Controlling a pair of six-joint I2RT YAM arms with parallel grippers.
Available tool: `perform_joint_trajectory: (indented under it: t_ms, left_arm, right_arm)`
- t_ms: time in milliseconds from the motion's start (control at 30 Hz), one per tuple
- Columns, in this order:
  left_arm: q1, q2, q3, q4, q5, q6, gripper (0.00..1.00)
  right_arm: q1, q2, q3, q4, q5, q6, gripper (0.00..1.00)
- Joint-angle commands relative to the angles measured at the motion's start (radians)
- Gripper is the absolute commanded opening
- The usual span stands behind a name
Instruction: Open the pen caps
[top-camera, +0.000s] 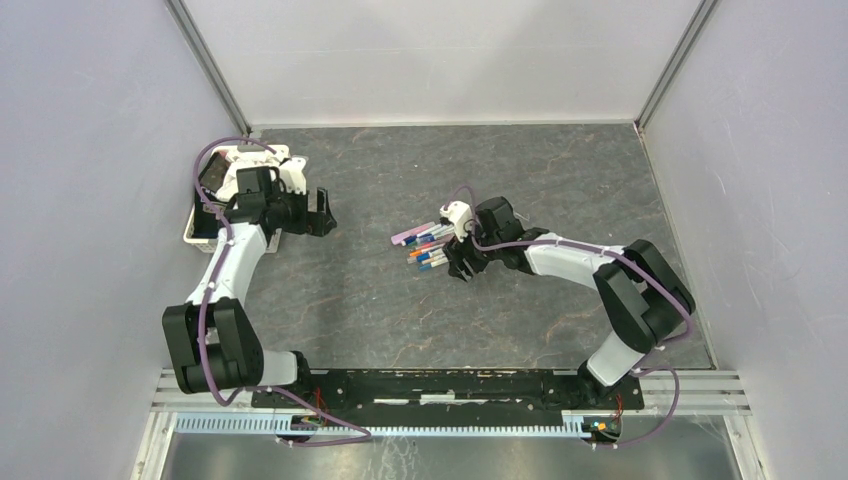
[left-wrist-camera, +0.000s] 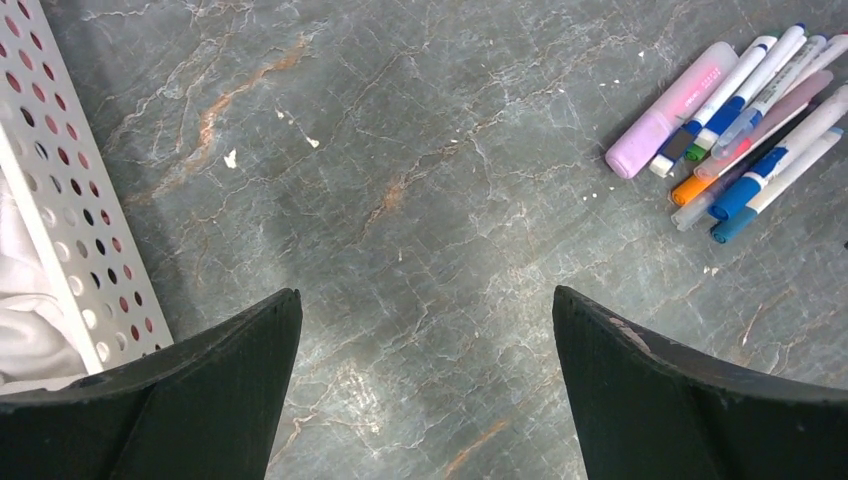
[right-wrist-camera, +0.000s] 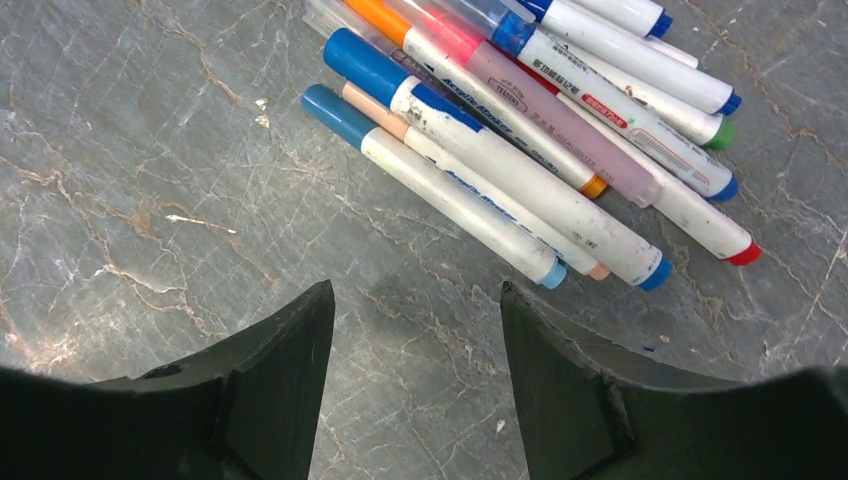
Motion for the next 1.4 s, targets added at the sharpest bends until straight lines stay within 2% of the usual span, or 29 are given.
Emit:
perform_joint_trajectory:
  t_ms: [0, 333, 867, 1000, 1100, 1200, 1367]
  left_arm:
    - [0.001, -0.059, 0.036, -0.050, 0.059, 0.075, 1.00]
    - [0.001, -0.060, 0.033, -0.073, 0.118, 0.095, 1.00]
    - [0.001, -0.047, 0.068, -0.092, 0.162, 0.090, 1.00]
    - [0.001, -0.049, 0.068, -0.100, 0.183, 0.095, 1.00]
    - [0.001, -0.047, 0.068, -0.109, 0.197, 0.100, 1.00]
    - [0.001, -0.053, 0.063, -0.114, 0.199, 0.110, 1.00]
    - [0.001, -0.075, 0.056, -0.120, 0.194, 0.124, 1.00]
  right_arm:
    - [0.014, 0.036, 0.067, -0.010, 0.000, -0.047, 0.66]
    - [0.042, 0.125, 0.143, -0.034, 0.002, -0.079, 0.61]
    - [0.074, 0.080, -0.005, 0.061, 0.064, -0.048, 0.46]
    - [0.075, 0.019, -0.002, 0.070, 0.058, -0.050, 0.48]
    - [0.074, 0.008, 0.043, 0.048, 0.063, -0.069, 0.57]
    - [0.074, 0.042, 0.106, -0.002, 0.066, -0.090, 0.62]
    - [0.071, 0.117, 0.156, -0.026, 0.067, -0.100, 0.63]
